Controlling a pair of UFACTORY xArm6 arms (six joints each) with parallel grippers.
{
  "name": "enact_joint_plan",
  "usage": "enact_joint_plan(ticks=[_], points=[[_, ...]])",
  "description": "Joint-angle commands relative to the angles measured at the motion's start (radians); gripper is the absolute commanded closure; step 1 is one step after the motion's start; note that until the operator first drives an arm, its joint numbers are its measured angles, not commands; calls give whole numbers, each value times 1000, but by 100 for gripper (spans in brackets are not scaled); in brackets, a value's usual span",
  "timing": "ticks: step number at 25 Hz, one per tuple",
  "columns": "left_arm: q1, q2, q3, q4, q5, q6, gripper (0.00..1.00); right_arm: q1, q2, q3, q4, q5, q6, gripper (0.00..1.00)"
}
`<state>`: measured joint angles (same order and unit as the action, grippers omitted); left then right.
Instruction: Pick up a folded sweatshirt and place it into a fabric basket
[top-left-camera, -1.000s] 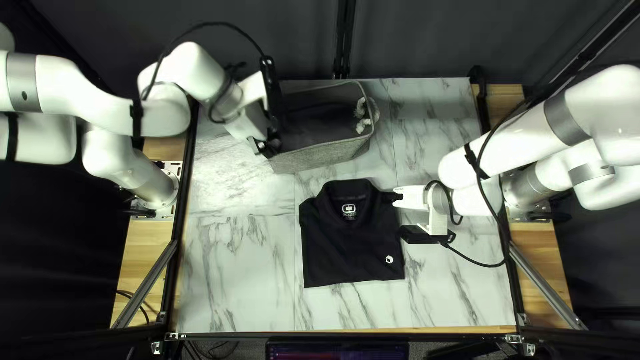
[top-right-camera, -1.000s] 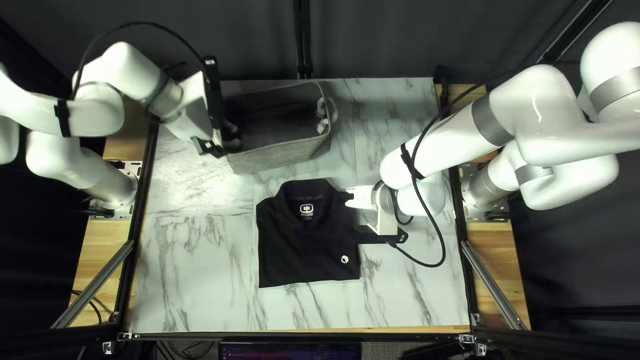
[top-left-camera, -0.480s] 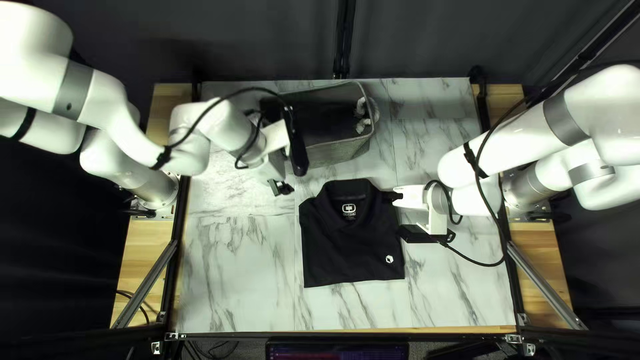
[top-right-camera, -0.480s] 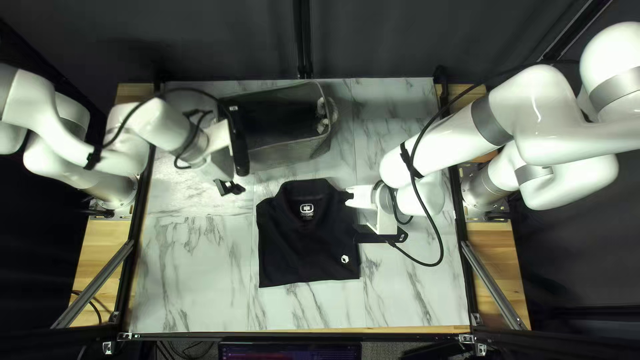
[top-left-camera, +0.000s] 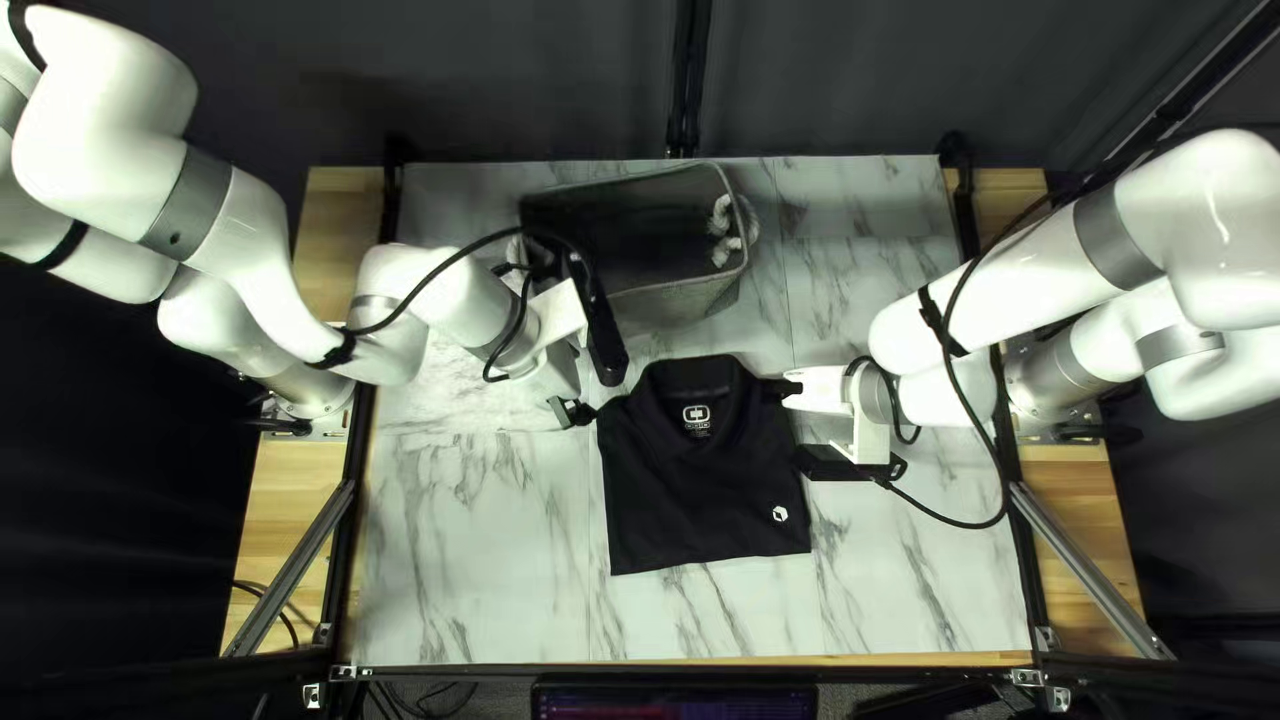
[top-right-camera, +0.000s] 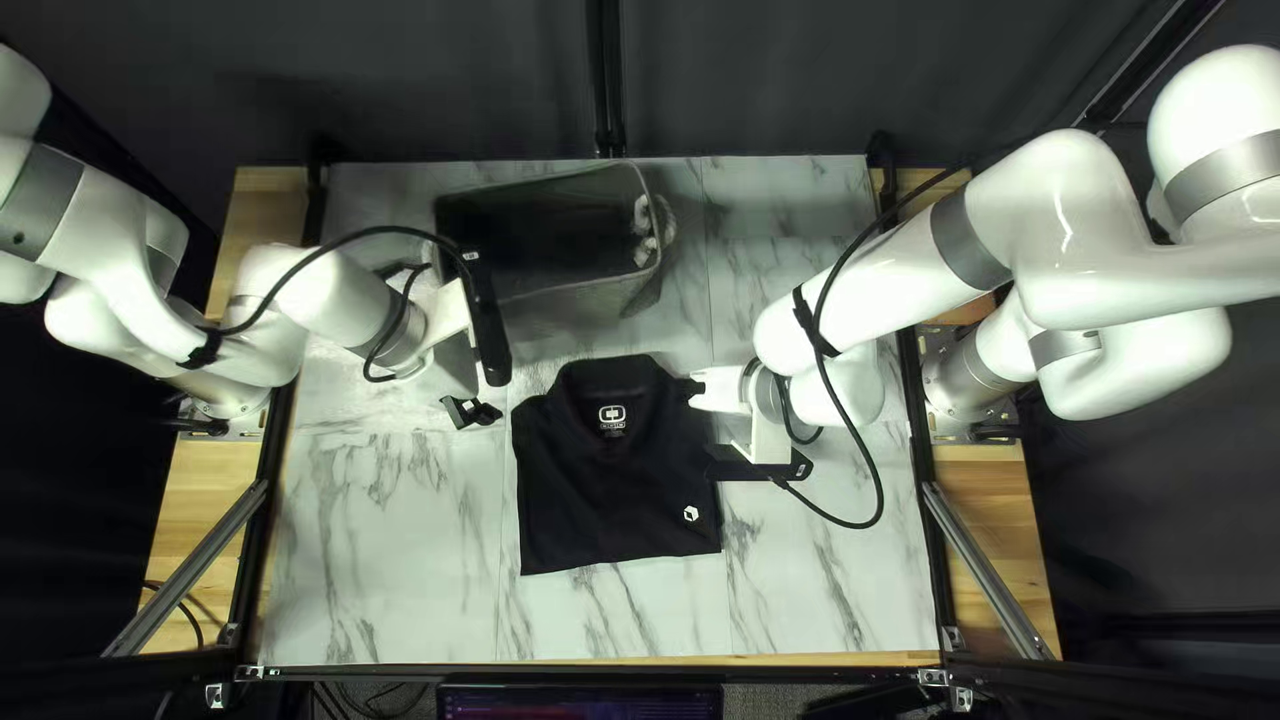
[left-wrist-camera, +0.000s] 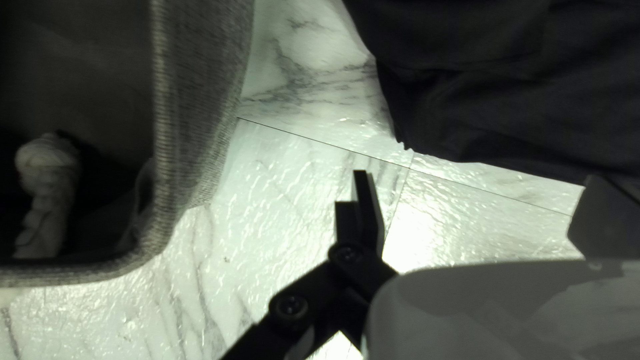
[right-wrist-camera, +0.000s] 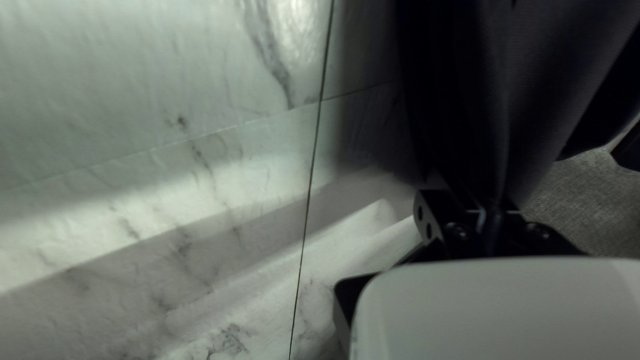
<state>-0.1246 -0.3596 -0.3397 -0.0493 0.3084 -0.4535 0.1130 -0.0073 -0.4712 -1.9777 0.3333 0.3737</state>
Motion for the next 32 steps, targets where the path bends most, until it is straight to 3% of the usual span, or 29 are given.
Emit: enact_joint_plan(ticks=[1,5,11,13,19,22,26,30,32], points=[[0,0,0,0,0,0,0,3,2,-2,-1,-1,1,100],[-2,-7,8,-1,0,-4,0,0,3,-2,2,-6,-5,100],[13,40,-31,-181,-11,181,0,2,-10,5,24,-6,-25,100],[16,44,-32,-273,-20,285,0,3,-4,1,23,-4,-22,100],[9,81,-56,-701,-38,777,0,8,-2,1,31,3,-23,100],[10,79,-52,-810,-40,918,0,11,0,1,27,10,-12,100],[-7,77,-42,-815,-56,911,0,16,3,0,21,16,-1,100],[-55,100,-35,-747,-106,797,0,27,-1,10,11,31,19,100],[-66,121,-34,-785,-128,822,0,35,-4,15,5,39,31,100]])
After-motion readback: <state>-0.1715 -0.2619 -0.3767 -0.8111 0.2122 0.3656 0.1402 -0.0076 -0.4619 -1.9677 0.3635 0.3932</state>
